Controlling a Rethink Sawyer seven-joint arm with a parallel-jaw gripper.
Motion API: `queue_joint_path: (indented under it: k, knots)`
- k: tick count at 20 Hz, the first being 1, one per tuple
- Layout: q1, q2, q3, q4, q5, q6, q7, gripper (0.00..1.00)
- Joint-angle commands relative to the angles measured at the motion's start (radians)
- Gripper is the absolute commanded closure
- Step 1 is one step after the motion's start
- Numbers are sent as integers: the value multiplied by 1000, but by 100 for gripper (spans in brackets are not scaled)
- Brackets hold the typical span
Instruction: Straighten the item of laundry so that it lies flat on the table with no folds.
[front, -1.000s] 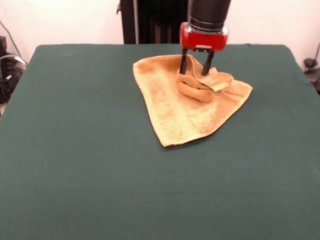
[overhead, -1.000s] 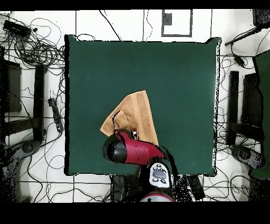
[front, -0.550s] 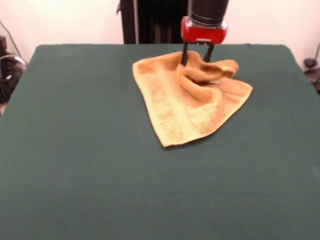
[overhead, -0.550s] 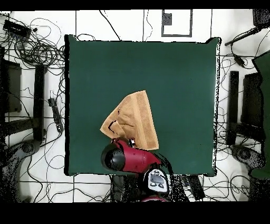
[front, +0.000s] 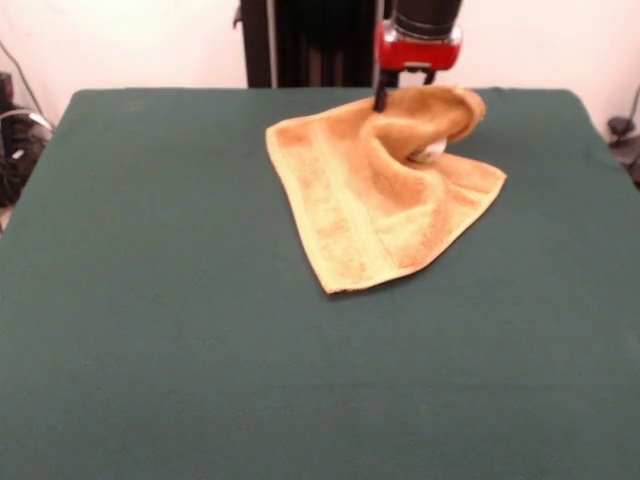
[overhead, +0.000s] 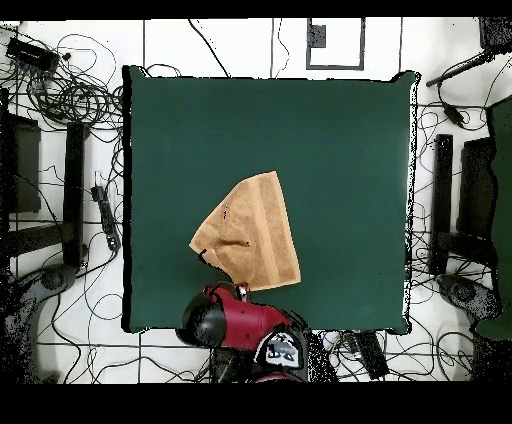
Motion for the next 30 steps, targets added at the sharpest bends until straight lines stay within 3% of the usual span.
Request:
queue_joint_path:
  k: [1, 23, 30]
  knots:
    - [38, 92, 109, 62, 80, -96, 327, 0]
    - [-5, 39, 99, 68, 63, -18, 259, 0]
    - [33, -141, 94, 160, 78, 157, 253, 0]
